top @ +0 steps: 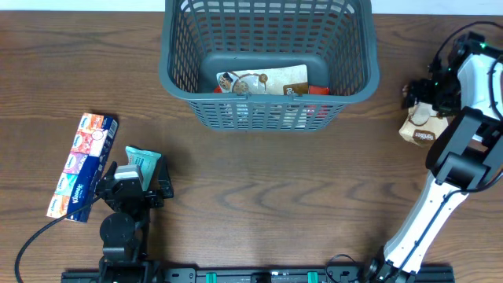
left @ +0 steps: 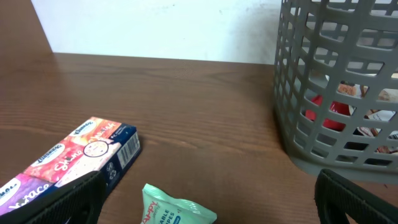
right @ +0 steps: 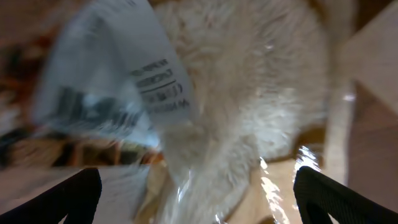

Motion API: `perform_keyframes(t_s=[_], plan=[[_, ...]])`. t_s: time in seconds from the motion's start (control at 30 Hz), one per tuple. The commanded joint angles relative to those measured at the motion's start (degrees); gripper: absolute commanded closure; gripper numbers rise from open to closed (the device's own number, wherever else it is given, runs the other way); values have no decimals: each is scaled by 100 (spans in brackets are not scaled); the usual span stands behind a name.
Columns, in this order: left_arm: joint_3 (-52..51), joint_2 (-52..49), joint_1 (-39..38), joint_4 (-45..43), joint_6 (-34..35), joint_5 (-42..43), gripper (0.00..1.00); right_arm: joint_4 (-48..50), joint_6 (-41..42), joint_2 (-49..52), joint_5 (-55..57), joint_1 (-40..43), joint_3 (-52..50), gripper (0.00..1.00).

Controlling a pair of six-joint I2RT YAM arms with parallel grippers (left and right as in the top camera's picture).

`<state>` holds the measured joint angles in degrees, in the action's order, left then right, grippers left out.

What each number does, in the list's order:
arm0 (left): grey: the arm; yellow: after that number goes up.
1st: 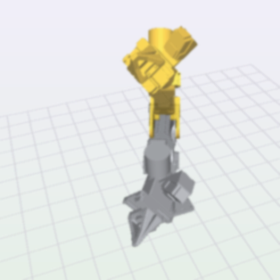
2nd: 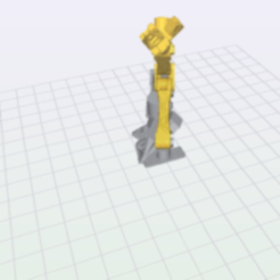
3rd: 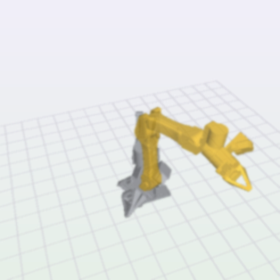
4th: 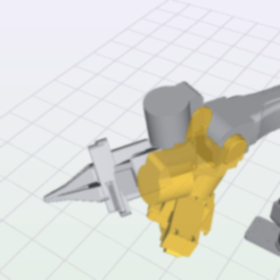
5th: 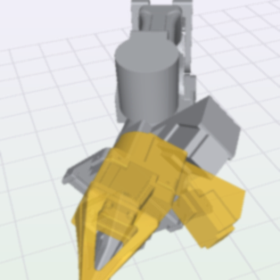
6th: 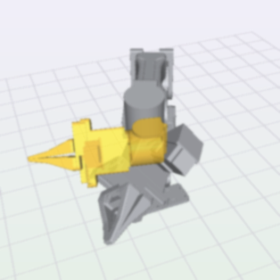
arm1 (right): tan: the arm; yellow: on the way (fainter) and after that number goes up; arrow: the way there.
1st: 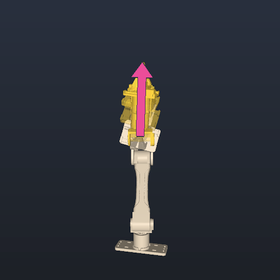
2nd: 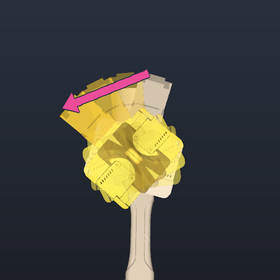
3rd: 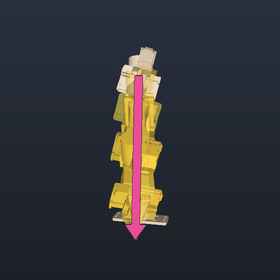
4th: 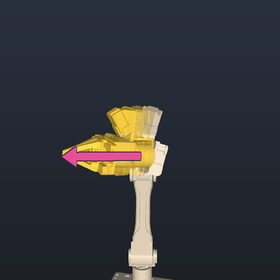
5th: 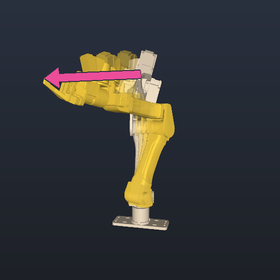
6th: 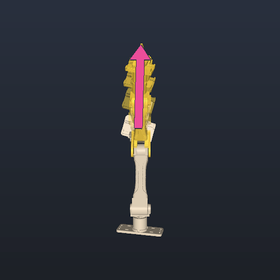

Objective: Pack container
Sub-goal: 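Grasp the white rice pouch with the right gripper and lift it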

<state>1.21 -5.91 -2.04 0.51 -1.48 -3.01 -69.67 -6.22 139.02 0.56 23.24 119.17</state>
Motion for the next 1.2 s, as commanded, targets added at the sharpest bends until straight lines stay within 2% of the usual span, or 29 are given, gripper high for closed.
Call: perform_keyframes(t_s=[0.0, 0.13, 0.17, 0.27, 0.37, 0.47, 0.53, 0.73, 1.0, 1.17], plan=[[-94, -4, -24, -17, 13, -68, 1, -39, 81, 260, 52, 31, -48, 8], [-94, -4, -24, -17, 13, -66, 1, -46, -13, 382, 46, 31, -55, 10], [-94, -4, -24, -17, 13, -68, 1, -48, -31, 396, 39, 31, -55, 13], [-94, -4, -24, -17, 13, -68, 1, -101, -214, 404, -118, 31, -55, 39], [-94, -4, -24, -17, 13, -68, 1, -116, -264, 404, -295, 31, -55, 55], [-94, -4, -24, -20, 13, -68, 1, -146, -269, 404, -417, 31, -55, 67], [-94, -4, -24, -17, 13, -66, 1, -173, -291, 404, -503, 28, -55, 71], [-94, -4, -24, -17, 13, -66, 1, -315, -522, 387, -852, 9, -46, 99], [-94, -4, -24, -17, 13, -66, 1, -332, -525, -83, -1058, -149, -35, 99], [-94, -4, -24, -17, 13, -66, 1, -210, -525, -960, -1434, -275, 50, 99]])
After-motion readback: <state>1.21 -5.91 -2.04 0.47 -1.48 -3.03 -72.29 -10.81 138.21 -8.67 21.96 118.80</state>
